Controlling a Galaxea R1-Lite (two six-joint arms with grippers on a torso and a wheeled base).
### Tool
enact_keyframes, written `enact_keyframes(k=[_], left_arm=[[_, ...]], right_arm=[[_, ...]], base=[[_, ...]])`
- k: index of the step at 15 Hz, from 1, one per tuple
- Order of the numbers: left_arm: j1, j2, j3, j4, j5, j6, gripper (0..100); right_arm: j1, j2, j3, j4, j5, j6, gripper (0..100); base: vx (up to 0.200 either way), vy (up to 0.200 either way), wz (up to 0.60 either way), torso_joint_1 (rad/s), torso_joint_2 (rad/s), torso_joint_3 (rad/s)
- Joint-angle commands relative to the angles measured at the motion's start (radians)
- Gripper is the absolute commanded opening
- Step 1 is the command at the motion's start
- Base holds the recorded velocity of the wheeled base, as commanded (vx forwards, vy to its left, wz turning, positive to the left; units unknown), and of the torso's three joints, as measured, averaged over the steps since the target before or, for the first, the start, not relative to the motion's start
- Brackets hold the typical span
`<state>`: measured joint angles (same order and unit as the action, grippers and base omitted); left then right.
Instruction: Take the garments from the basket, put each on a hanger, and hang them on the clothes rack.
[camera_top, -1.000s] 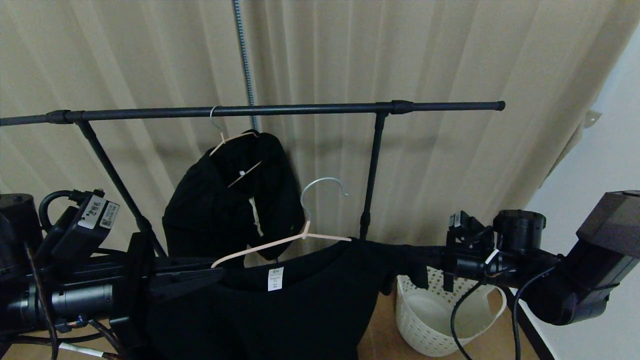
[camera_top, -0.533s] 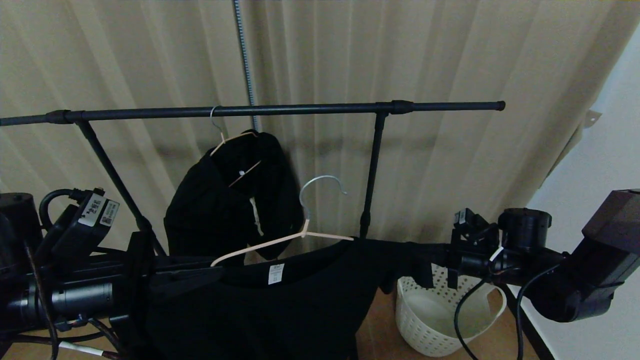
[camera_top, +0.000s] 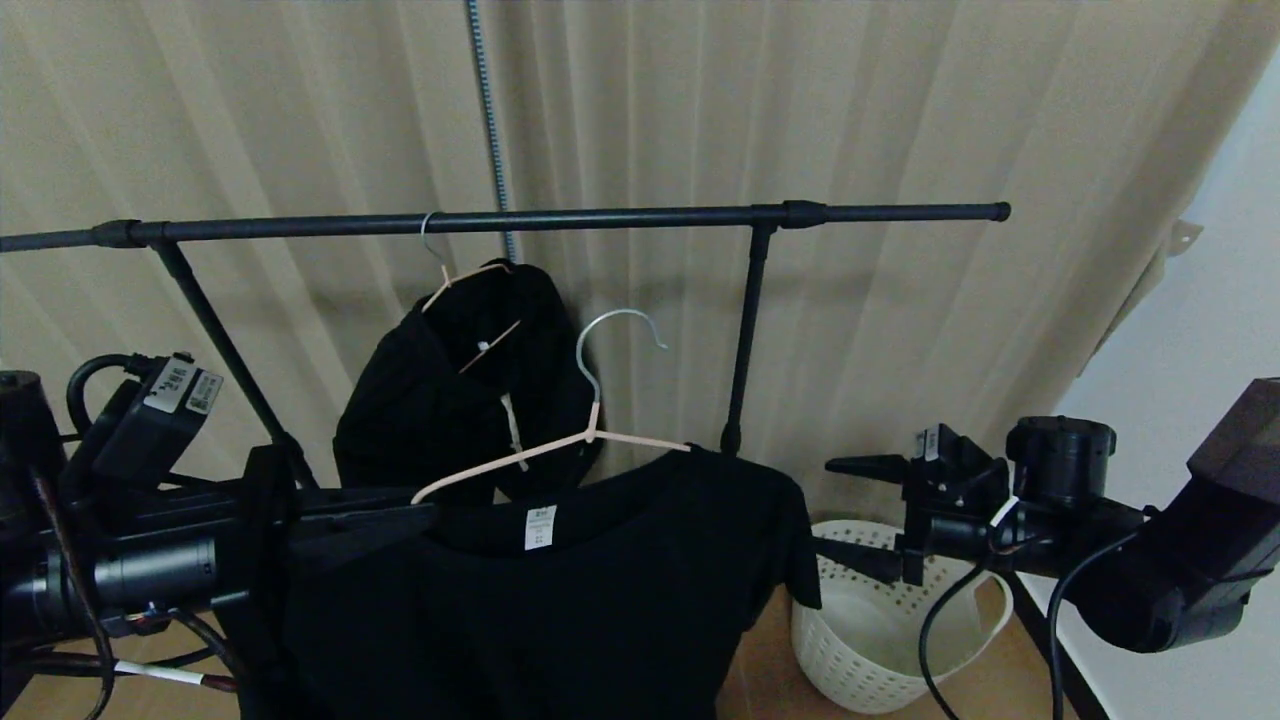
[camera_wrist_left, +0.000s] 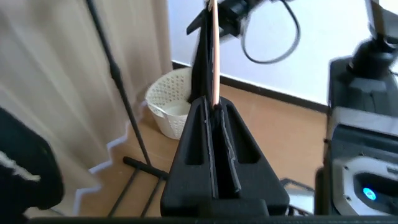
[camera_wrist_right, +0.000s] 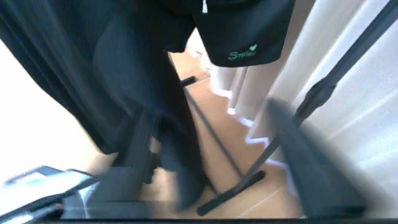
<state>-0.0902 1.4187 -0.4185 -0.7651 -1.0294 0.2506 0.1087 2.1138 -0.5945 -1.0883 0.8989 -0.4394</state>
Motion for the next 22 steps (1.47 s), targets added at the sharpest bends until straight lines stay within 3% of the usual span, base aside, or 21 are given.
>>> enact_keyframes(k=[1,4,8,10,16,18,22], left_arm=[[0.009,0.023,-0.009,-0.016,0.006,-0.022,0],[0.009,0.031,-0.043,-0.034,0.06,-0.073,0],[-0.025,0.117,-0.131,-0.034,0.215,-0.154,0],[-0.068,0.164,-0.19,-0.034,0.324,-0.183,0],[-0.143,0.264,-0.325,-0.036,0.446,-0.226,0],[-0.16,0.319,-0.381,-0.037,0.535,-0.228,0],[-0.181,0.437,-0.447,-0.157,0.618,-0.254,0]], right_arm=[[0.019,-0.06,0.007,0.004,-0.015,-0.002,100],[0.037,-0.137,0.022,0.007,-0.078,0.011,100],[0.144,-0.247,0.022,0.002,-0.23,0.171,100],[0.181,-0.288,0.024,0.004,-0.275,0.182,100],[0.197,-0.325,0.031,0.002,-0.293,0.18,100],[0.197,-0.33,0.031,0.002,-0.293,0.18,100],[0.198,-0.33,0.036,0.001,-0.293,0.179,100]], base=[[0.0,0.0,0.0,0.0,0.0,0.0],[0.0,0.0,0.0,0.0,0.0,0.0],[0.0,0.0,0.0,0.0,0.0,0.0],[0.0,0.0,0.0,0.0,0.0,0.0],[0.0,0.0,0.0,0.0,0.0,0.0],[0.0,0.0,0.0,0.0,0.0,0.0],[0.0,0.0,0.0,0.0,0.0,0.0]])
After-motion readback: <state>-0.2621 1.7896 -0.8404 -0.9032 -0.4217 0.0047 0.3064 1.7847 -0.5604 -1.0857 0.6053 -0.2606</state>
